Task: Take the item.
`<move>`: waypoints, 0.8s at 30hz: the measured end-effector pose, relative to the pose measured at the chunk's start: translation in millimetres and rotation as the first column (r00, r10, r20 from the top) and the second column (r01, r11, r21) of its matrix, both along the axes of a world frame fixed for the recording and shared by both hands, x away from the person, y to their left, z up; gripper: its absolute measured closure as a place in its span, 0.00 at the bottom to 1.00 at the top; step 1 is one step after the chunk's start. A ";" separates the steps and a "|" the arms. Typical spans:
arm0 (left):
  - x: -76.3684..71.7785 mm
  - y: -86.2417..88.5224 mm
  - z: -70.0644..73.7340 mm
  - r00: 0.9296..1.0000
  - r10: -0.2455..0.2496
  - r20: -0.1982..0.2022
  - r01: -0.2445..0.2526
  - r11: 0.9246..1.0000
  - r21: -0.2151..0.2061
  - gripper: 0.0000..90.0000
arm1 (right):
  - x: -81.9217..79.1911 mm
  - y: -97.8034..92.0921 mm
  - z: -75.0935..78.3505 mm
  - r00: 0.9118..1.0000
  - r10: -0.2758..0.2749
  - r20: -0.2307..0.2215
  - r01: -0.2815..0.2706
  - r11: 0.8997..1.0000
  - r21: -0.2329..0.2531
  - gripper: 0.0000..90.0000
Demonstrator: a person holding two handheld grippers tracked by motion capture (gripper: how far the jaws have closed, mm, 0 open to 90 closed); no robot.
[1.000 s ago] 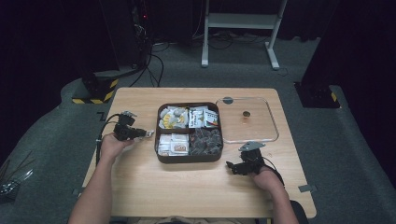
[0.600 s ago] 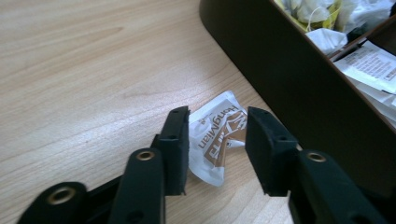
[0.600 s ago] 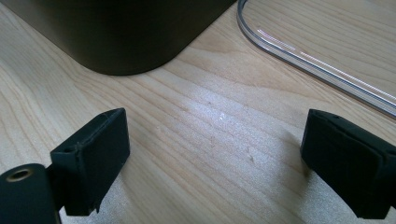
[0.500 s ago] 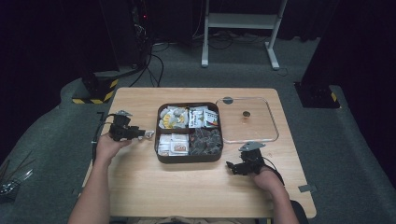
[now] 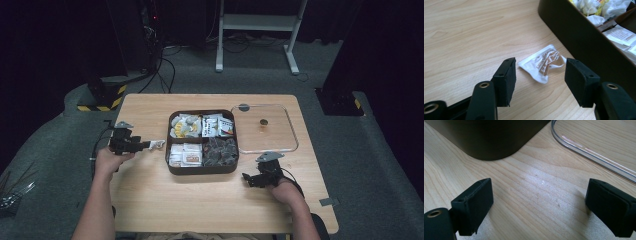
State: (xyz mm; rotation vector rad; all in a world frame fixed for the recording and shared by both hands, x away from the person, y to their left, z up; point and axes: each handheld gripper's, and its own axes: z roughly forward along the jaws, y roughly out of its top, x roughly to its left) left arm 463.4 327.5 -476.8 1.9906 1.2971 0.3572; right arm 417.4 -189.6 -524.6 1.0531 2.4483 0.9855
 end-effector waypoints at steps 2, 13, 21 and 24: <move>-2.2 2.8 -0.9 1.000 0.013 0.003 -0.013 1.000 -0.002 0.47 | 0.2 0.0 0.0 1.000 0.001 0.000 -0.001 1.000 0.000 0.09; -12.2 20.0 -12.9 0.998 0.060 0.008 -0.060 0.997 0.046 0.40 | 1.5 0.8 0.0 1.000 -0.001 0.000 0.001 1.000 -0.002 0.09; -15.2 33.7 -24.7 0.992 0.121 -0.032 -0.119 0.990 0.082 0.36 | 2.1 1.4 0.1 1.000 -0.002 -0.001 0.002 1.000 -0.003 0.09; -15.0 41.5 -29.9 0.992 0.126 -0.030 -0.123 0.989 0.085 0.34 | 2.1 1.4 0.1 1.000 -0.003 0.000 0.003 1.000 -0.002 0.09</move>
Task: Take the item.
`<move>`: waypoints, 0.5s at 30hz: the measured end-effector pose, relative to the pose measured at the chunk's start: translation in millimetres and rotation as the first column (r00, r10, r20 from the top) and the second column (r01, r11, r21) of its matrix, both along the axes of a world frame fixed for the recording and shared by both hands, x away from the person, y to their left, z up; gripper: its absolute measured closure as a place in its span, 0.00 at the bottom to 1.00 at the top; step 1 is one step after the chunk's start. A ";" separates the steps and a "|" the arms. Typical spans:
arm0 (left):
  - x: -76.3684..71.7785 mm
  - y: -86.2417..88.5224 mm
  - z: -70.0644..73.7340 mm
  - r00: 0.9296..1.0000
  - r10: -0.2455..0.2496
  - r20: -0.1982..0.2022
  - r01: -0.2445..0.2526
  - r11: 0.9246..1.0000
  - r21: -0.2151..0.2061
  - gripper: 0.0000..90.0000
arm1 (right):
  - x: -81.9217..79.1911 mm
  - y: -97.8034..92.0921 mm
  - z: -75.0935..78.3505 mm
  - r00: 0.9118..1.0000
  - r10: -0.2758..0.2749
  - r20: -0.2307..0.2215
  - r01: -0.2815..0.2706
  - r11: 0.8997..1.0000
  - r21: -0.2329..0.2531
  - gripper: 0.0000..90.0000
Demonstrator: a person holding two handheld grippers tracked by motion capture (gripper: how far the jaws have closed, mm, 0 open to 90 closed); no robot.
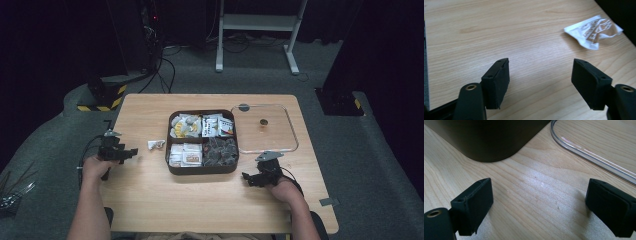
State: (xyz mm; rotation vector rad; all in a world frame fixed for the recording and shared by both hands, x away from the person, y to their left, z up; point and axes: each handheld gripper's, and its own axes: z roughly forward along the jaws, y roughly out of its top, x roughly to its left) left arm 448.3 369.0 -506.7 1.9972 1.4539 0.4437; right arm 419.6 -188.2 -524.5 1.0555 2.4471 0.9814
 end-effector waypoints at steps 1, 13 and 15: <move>0.1 1.9 -2.1 1.000 0.007 -0.010 -0.007 1.000 -0.002 0.33 | 0.0 0.0 0.0 1.000 0.000 0.000 0.000 1.000 0.000 0.09; 1.0 13.0 -15.8 0.997 0.007 0.077 -0.012 0.997 0.071 0.25 | 0.1 0.2 -0.1 1.000 -0.002 0.001 0.002 1.000 0.000 0.09; 1.5 13.5 -17.6 0.996 0.028 0.088 -0.034 0.998 0.061 0.22 | 0.1 0.2 -0.1 1.000 -0.001 0.001 0.001 1.000 0.000 0.09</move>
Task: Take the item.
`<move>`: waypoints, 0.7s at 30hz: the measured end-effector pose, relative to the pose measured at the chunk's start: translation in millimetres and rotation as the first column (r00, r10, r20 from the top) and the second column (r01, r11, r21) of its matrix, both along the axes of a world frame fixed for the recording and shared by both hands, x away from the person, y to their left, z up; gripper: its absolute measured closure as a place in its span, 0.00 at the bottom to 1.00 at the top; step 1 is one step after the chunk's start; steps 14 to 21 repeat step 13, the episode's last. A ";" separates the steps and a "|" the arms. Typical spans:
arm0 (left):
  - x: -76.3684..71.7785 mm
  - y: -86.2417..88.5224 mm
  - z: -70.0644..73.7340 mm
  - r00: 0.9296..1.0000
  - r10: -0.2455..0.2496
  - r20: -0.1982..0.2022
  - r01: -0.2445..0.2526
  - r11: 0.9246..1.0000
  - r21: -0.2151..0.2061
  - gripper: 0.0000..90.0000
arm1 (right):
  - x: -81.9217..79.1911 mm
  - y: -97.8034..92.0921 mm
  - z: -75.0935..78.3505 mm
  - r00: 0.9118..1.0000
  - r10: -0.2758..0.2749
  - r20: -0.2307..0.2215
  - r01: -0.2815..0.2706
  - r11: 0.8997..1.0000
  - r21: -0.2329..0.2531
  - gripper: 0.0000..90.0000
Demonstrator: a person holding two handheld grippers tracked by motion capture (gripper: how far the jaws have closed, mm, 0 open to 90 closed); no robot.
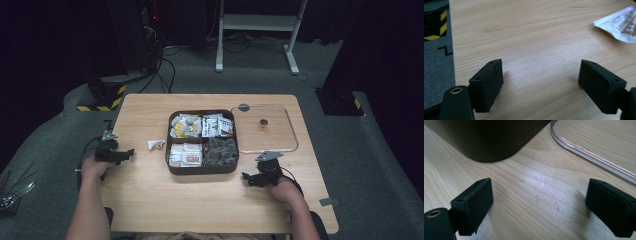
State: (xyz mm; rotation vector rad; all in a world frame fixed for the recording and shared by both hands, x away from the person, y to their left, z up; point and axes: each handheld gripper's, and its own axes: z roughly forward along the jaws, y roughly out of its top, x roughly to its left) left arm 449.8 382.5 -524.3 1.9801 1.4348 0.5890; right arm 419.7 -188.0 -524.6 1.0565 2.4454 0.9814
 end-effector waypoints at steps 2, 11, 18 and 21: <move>0.2 0.2 -2.9 1.000 0.022 0.019 -0.022 1.000 -0.004 0.18 | 0.0 0.0 0.0 1.000 0.000 0.000 0.000 1.000 0.000 0.09; 2.1 -8.4 -5.7 0.980 0.199 0.002 -0.199 0.980 0.007 0.03 | 0.0 0.1 0.0 1.000 -0.001 -0.001 0.001 1.000 0.001 0.09; 1.0 -8.8 -5.6 0.972 0.236 -0.001 -0.236 0.972 0.010 0.00 | 0.1 0.0 0.0 1.000 -0.001 0.000 0.001 1.000 0.001 0.09; 1.0 -8.8 -5.6 0.972 0.236 -0.001 -0.236 0.972 0.010 0.00 | 0.1 0.0 0.0 1.000 -0.001 0.000 0.001 1.000 0.001 0.09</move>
